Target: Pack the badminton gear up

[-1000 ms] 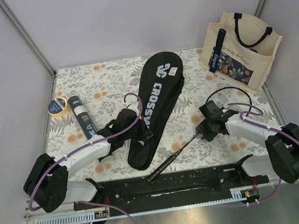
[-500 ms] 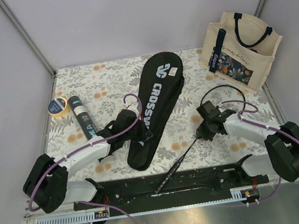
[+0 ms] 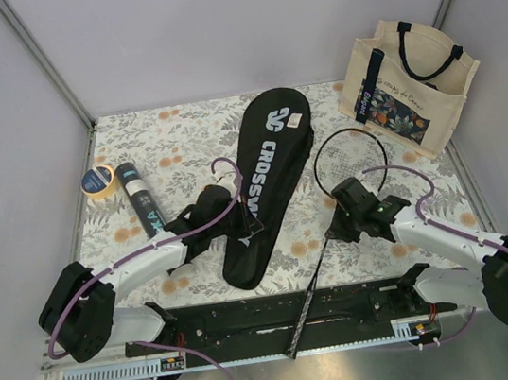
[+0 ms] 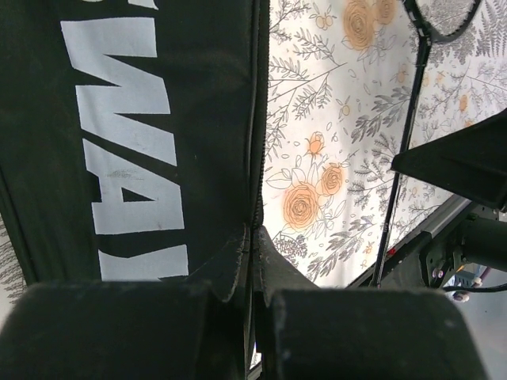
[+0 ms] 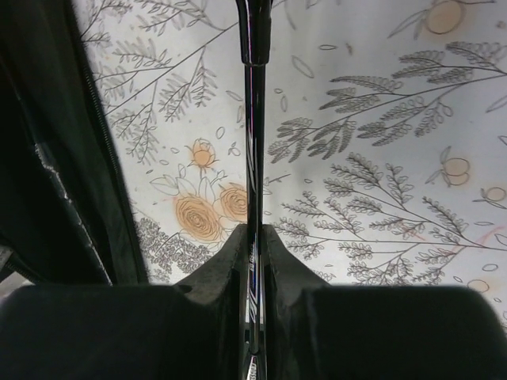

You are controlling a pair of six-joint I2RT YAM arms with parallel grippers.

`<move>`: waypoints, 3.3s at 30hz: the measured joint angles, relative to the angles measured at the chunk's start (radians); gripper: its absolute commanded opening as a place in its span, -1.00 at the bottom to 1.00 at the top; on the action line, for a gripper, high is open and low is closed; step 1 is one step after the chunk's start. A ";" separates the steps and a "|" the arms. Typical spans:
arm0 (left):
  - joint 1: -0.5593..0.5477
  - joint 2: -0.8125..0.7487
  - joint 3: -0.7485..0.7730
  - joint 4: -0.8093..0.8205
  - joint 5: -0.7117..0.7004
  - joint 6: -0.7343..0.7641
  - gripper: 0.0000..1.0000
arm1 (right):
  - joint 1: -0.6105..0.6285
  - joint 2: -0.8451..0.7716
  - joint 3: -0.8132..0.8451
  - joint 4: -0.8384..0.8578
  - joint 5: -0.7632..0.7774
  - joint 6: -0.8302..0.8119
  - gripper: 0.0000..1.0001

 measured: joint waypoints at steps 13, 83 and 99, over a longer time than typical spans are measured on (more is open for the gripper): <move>0.000 -0.011 -0.010 0.063 0.049 0.000 -1.00 | 0.014 0.121 -0.002 0.134 -0.182 -0.037 -1.00; -0.023 0.029 -0.085 0.116 0.128 0.064 -1.00 | 0.130 0.526 0.146 0.717 -0.275 -0.201 -1.00; -0.050 -0.030 -0.092 0.105 0.178 0.072 -1.00 | 0.037 0.587 0.187 0.797 -0.300 -0.250 -1.00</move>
